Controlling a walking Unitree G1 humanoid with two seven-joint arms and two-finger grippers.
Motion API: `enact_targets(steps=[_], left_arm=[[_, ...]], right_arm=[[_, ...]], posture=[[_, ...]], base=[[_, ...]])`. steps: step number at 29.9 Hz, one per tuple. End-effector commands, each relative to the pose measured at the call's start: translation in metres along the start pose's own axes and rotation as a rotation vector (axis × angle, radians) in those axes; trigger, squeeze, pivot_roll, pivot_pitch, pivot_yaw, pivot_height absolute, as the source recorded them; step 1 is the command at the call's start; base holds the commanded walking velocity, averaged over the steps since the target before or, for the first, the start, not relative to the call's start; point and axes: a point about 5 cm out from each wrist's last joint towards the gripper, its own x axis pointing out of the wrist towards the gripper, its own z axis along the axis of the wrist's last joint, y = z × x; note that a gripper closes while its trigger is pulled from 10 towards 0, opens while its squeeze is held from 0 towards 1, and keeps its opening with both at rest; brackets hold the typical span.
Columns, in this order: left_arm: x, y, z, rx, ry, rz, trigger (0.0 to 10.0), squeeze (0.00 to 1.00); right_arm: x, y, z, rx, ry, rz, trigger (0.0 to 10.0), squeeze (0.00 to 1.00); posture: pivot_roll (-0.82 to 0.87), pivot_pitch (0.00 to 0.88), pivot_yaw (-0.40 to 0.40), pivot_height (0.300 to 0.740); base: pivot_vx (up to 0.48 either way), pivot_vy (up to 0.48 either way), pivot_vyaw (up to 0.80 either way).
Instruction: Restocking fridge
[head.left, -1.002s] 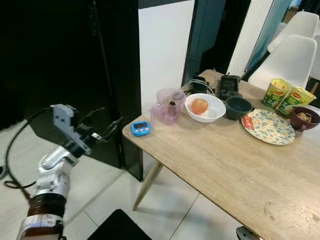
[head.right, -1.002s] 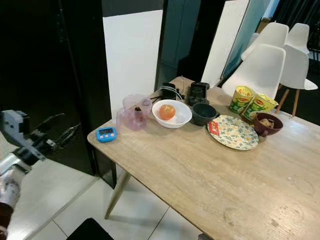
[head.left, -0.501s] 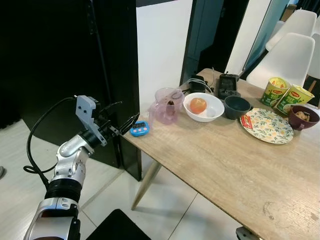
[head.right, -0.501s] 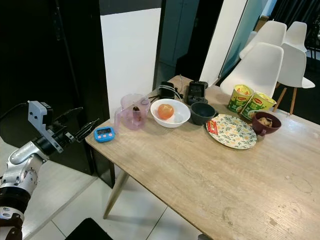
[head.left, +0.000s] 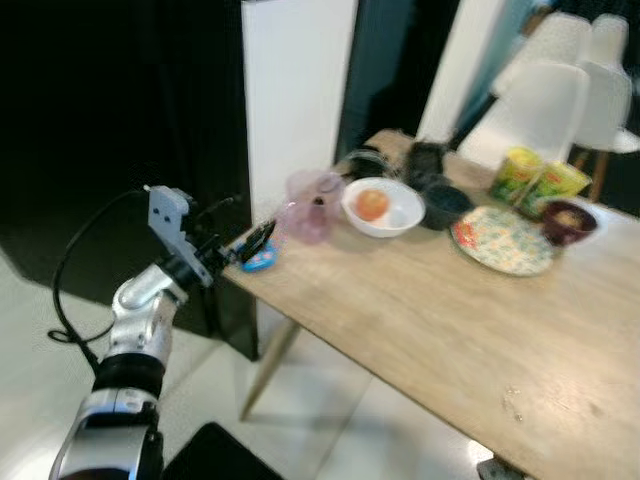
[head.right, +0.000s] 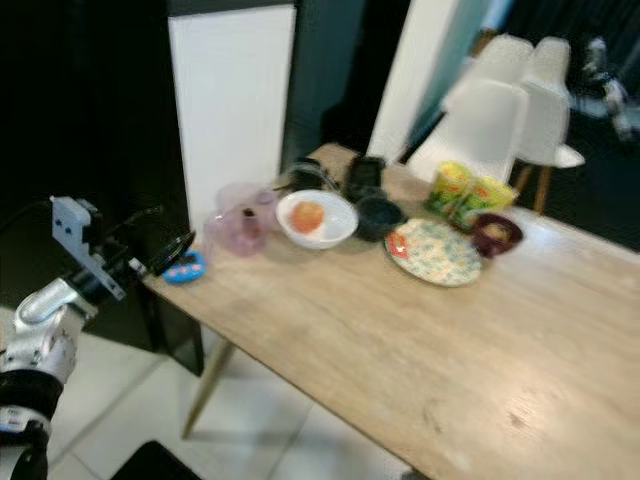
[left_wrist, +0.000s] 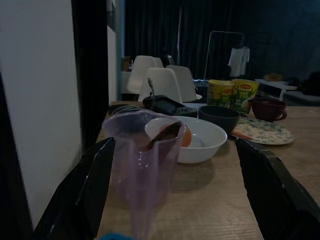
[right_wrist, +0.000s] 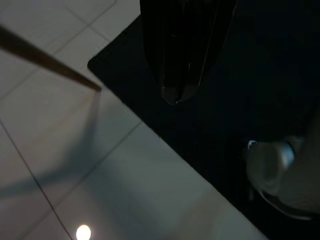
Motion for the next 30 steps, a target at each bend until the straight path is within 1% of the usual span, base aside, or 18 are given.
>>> enact_targets(steps=[1,7,8,9,10,11,15,16,19,22,23,24,26,28,29,30], left_arm=[[0.000,-0.002,-0.004,0.011,0.018,0.000,10.0,0.00],[-0.003,0.003,-0.005,0.046,0.036,0.057,10.0,0.00],[-0.005,0.006,-0.005,0.050,0.045,0.088,10.0,0.00],[-0.005,0.006,-0.005,0.050,0.045,0.088,10.0,0.00],[-0.008,0.010,-0.008,0.048,0.058,0.131,10.0,0.00],[-0.009,0.011,-0.009,0.048,0.062,0.142,10.0,0.00],[-0.010,0.010,-0.011,0.045,0.066,0.144,10.0,0.00],[-0.009,0.010,-0.011,0.043,0.068,0.146,10.0,0.00],[-0.003,0.008,-0.013,0.042,0.073,0.146,10.0,0.00],[-0.002,0.008,-0.014,0.044,0.076,0.147,10.0,0.00],[0.002,0.009,-0.013,0.060,0.083,0.157,10.0,0.00],[0.002,0.009,-0.013,0.060,0.083,0.157,10.0,0.00],[0.007,0.011,-0.012,0.072,0.088,0.177,10.0,0.00],[0.008,0.011,-0.011,0.075,0.089,0.180,10.0,0.00],[0.009,0.012,-0.010,0.085,0.089,0.184,10.0,0.00],[0.010,0.014,-0.007,0.114,0.093,0.198,10.0,0.00]], right_arm=[[-0.001,-0.004,0.001,-0.007,-0.006,-0.015,10.0,0.00],[-0.001,-0.004,0.001,-0.010,0.003,-0.014,10.0,0.00],[-0.001,-0.005,0.000,-0.010,0.006,-0.015,10.0,0.00],[-0.001,-0.005,0.000,-0.010,0.006,-0.015,10.0,0.00],[-0.001,-0.006,-0.001,-0.012,0.011,-0.018,10.0,0.00],[-0.001,-0.006,-0.002,-0.013,0.013,-0.019,10.0,0.00],[-0.001,-0.007,-0.002,-0.016,0.015,-0.021,10.0,0.00],[-0.001,-0.007,-0.003,-0.028,0.022,-0.020,10.0,0.00],[-0.002,-0.010,-0.005,-0.032,0.029,-0.026,10.0,0.00],[-0.002,-0.010,-0.005,-0.033,0.030,-0.028,10.0,0.00],[-0.002,-0.011,-0.005,-0.038,0.024,-0.029,10.0,0.00],[-0.002,-0.011,-0.005,-0.038,0.024,-0.029,10.0,0.00],[-0.003,-0.012,-0.005,-0.026,0.009,-0.033,10.0,0.00],[-0.003,-0.012,-0.005,-0.023,0.006,-0.033,10.0,0.00],[-0.003,-0.013,-0.005,-0.024,0.007,-0.033,10.0,0.00],[-0.003,-0.013,-0.004,-0.027,0.010,-0.033,10.0,0.00]], posture=[[0.04,0.000,-0.134,0.740],[0.04,0.000,-0.136,0.740],[0.04,0.000,-0.139,0.740],[0.04,0.000,-0.139,0.740],[0.04,0.000,-0.145,0.740],[0.04,0.000,-0.147,0.740],[0.04,0.000,-0.150,0.740],[0.04,0.000,-0.154,0.740],[0.03,0.000,-0.154,0.740],[0.03,0.000,-0.154,0.740],[0.03,0.000,-0.150,0.740],[0.03,0.000,-0.150,0.740],[0.02,0.000,-0.149,0.740],[0.02,0.000,-0.149,0.740],[0.02,0.000,-0.146,0.740],[0.02,0.000,-0.144,0.740]], base=[[0.000,0.000,0.00],[0.000,0.000,0.00],[0.000,0.000,0.00],[0.000,0.000,0.00],[0.000,0.000,0.00],[0.000,0.000,0.00],[0.000,0.000,0.00],[0.000,0.000,0.00],[0.000,0.000,-0.76],[0.000,0.000,-0.76],[0.000,0.000,-0.76],[0.000,0.000,-0.76],[0.000,0.000,0.00],[0.000,0.000,0.00],[0.000,0.000,0.00],[0.000,0.000,0.00]])
